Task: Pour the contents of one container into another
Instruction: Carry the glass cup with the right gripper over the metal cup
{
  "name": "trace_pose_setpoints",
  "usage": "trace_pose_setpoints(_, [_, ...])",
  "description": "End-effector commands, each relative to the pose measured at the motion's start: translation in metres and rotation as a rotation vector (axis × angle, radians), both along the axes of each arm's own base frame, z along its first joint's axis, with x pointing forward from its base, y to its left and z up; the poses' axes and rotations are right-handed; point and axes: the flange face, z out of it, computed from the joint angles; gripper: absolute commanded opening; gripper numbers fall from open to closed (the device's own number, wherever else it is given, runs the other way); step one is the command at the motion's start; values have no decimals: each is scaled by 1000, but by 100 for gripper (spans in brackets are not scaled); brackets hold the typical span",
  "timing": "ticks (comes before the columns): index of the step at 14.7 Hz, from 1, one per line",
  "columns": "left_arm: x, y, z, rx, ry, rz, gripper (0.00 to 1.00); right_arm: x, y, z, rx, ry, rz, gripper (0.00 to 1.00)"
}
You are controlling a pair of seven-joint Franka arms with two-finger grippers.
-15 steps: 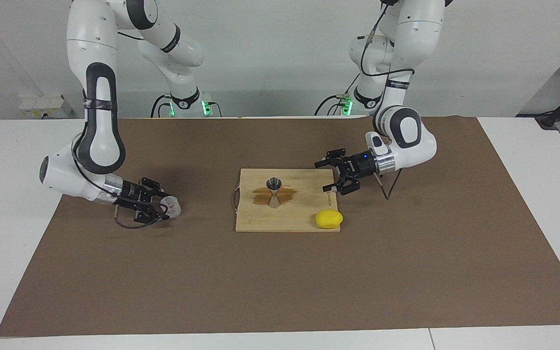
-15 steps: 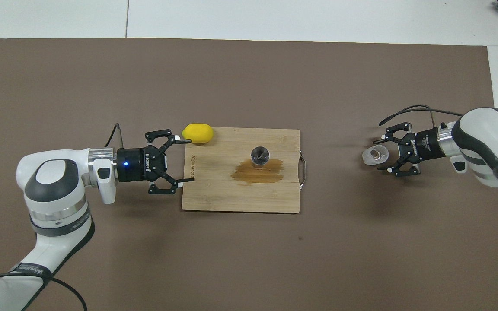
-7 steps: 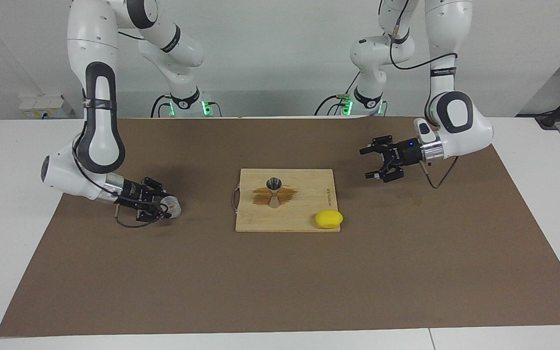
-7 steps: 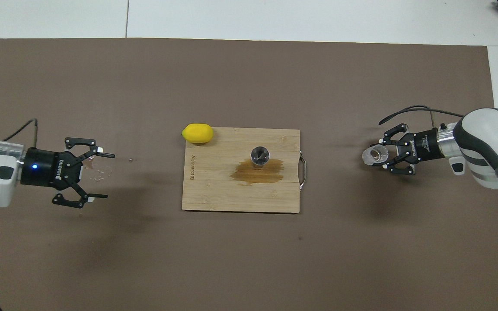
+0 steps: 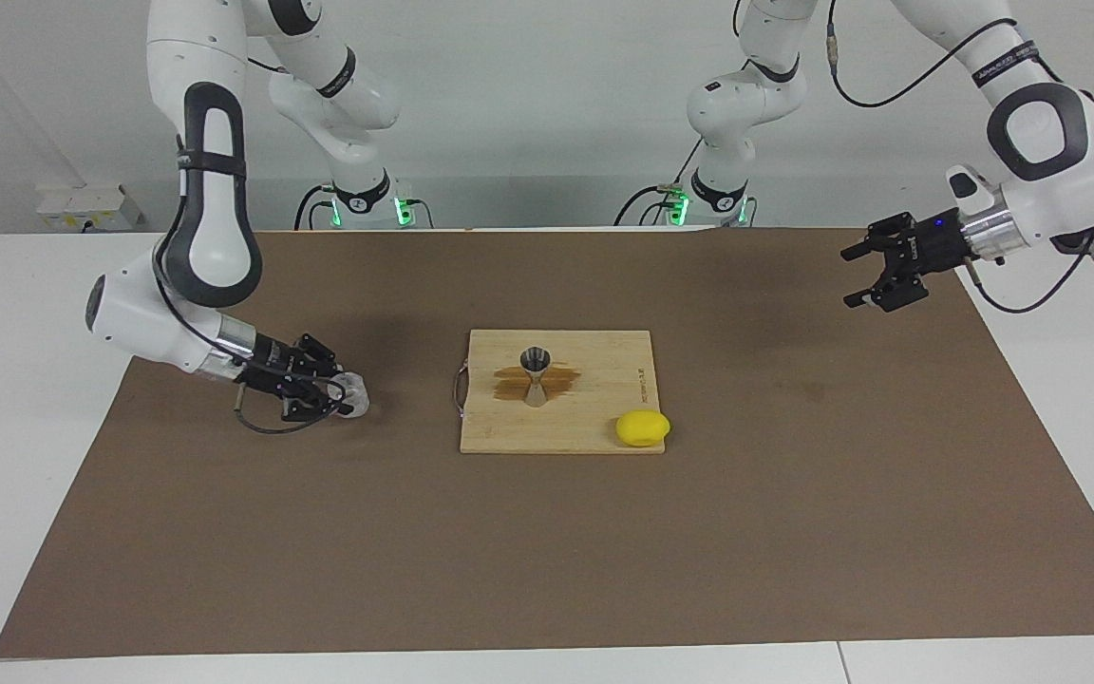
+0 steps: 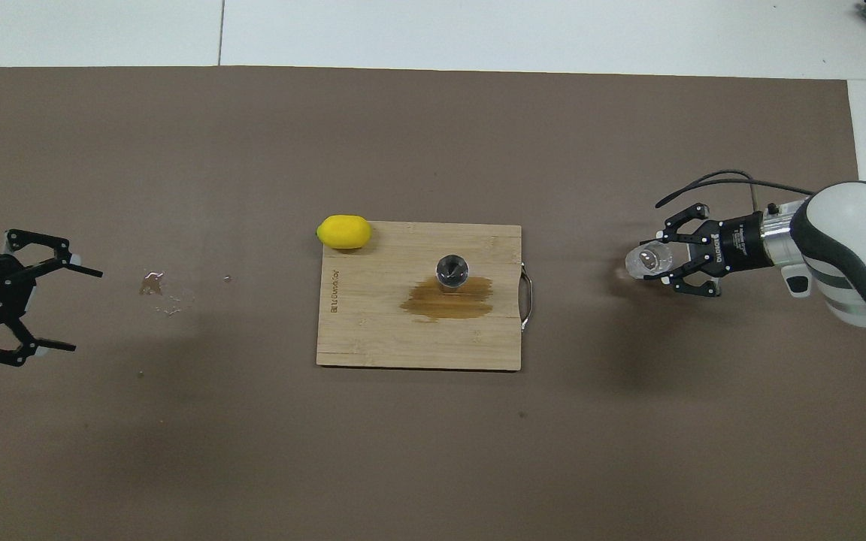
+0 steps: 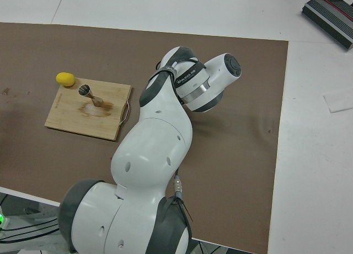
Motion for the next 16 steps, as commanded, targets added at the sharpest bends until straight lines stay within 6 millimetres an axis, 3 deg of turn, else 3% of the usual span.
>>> trace_pose_setpoints(1, [5, 11, 49, 100, -41, -22, 100, 0, 46, 25, -31, -16, -46, 0])
trace_pose_setpoints(3, [6, 12, 91, 168, -85, -41, 100, 4, 91, 38, -94, -6, -32, 0])
trace_pose_setpoints(6, [1, 11, 123, 226, -62, -4, 100, 6, 170, 58, -215, 12, -74, 0])
trace_pose_setpoints(8, [-6, 2, 143, 255, -57, 61, 100, 4, 203, 65, -282, -12, -73, 0])
trace_pose_setpoints(9, [-9, -1, 149, 284, -35, 124, 100, 1, 218, 66, -309, -21, -52, 0])
trace_pose_setpoints(11, [-6, -26, 151, 325, 18, 192, 100, -5, 243, 71, -382, -41, -30, 0])
trace_pose_setpoints(13, [-7, -33, 153, 335, 43, 242, 100, -11, 261, 74, -462, -77, 4, 0])
trace_pose_setpoints(16, [-10, -74, 160, 390, 149, 415, 100, -19, 282, 81, -531, -122, 76, 0])
